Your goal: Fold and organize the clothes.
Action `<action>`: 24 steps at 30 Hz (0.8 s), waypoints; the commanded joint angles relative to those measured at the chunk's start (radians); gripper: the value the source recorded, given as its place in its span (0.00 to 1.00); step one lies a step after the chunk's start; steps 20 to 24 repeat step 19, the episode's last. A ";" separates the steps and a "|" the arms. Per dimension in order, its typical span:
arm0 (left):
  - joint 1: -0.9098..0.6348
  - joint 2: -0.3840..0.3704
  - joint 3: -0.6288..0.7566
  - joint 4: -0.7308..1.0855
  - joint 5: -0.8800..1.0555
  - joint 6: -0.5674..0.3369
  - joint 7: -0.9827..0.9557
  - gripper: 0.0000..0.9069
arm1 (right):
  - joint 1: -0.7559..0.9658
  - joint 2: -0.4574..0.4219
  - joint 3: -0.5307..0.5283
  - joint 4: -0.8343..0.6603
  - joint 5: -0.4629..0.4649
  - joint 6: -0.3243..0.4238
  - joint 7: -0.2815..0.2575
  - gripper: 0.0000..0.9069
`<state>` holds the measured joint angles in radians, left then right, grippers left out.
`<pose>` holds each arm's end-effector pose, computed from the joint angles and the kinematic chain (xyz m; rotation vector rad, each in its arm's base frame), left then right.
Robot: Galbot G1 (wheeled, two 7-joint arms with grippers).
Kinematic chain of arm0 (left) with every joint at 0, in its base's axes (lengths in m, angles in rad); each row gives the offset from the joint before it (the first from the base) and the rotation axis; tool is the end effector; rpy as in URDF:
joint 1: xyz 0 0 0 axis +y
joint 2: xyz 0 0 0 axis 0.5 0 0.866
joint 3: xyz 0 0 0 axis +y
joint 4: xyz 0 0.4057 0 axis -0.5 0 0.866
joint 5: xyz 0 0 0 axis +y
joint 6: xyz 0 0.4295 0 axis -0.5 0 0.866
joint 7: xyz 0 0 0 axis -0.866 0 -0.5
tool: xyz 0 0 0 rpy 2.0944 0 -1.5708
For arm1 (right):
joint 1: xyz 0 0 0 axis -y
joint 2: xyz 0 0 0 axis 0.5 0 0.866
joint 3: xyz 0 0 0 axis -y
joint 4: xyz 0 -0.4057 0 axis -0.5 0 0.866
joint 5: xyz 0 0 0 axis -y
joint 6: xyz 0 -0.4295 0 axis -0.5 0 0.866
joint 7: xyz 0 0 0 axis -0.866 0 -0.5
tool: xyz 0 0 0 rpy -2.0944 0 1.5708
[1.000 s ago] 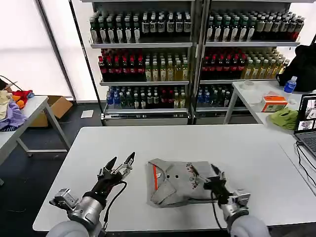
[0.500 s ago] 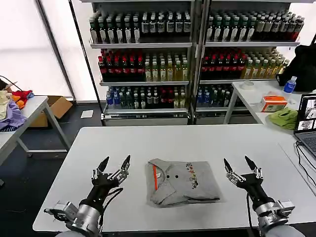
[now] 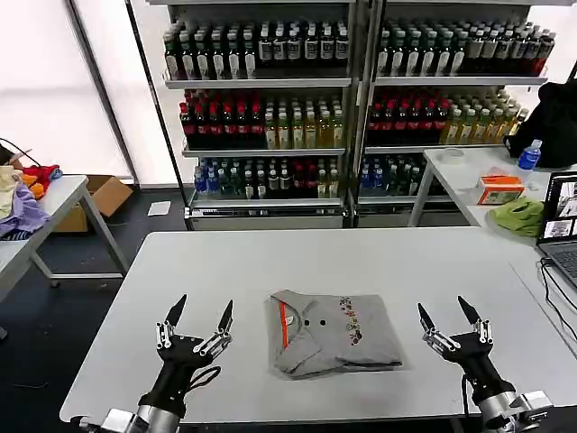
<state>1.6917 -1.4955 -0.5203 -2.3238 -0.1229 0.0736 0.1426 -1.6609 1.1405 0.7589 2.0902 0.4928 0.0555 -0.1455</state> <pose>0.1834 0.0074 -0.2776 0.3138 3.0882 -0.0972 0.2165 -0.1593 -0.3222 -0.2633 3.1229 0.0111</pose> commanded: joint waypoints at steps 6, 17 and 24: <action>0.065 -0.041 -0.061 0.014 0.140 -0.068 0.156 1.00 | -0.045 0.040 0.003 -0.017 -0.021 0.066 -0.058 1.00; 0.038 -0.033 -0.067 0.060 0.175 -0.068 0.179 1.00 | -0.055 0.056 -0.049 -0.052 -0.051 0.085 -0.079 1.00; 0.037 -0.036 -0.063 0.062 0.176 -0.073 0.180 1.00 | -0.061 0.058 -0.051 -0.055 -0.053 0.089 -0.083 1.00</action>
